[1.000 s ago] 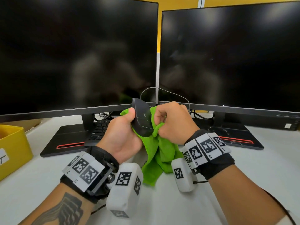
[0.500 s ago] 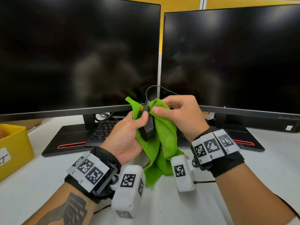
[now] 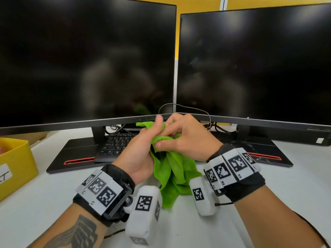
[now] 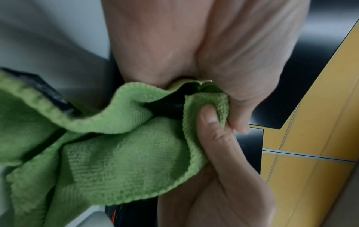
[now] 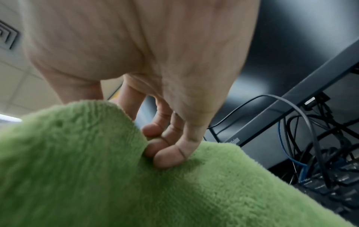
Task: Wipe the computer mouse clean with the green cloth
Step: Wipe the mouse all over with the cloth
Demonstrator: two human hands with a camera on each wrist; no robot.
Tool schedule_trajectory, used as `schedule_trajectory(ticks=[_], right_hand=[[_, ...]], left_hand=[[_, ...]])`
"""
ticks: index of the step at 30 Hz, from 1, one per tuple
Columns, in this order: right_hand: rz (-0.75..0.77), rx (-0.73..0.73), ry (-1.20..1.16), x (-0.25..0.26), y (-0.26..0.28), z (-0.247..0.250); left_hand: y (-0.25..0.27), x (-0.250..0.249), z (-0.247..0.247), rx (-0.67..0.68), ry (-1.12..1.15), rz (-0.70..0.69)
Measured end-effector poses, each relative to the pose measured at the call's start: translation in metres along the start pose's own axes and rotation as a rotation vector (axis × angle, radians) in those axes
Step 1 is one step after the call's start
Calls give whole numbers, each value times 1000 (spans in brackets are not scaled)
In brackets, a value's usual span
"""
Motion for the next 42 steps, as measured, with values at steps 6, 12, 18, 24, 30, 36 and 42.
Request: schedule_trajectory(ticks=[6,12,18,24,30,36,42], right_hand=[[24,-21,-301,-5,8,12],[-6,-179,-305,-16,10,25],[-52,-231,-306,-23,10,26],[-90,-343,-309,-29,12,31],[-63,-285,-480,-26,11,26],[0,-258,-310,-16,4,12],[4,-74,-172,-7,-2,-1]], left_hand=[[-1,-1,1,48,-40,-82],[0,0,-9,124,-75,-74],[0,-4,-4,122,-102,-70],[7,-7,-17,188,-6,-25],[7,-2,-20,131,74,32],[6,2,-14,-11,70,53],[8,1,-11,-51,126,62]])
Point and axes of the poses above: each hand's wrist, its own y-axis away from the middle knuckle, its own z-axis out of the back of the hand, x = y × z, the point moved 8 cm from there along -y, towards the middle knuckle, and after that the axes turned 12 degrees about x, right-handed, at the moved point
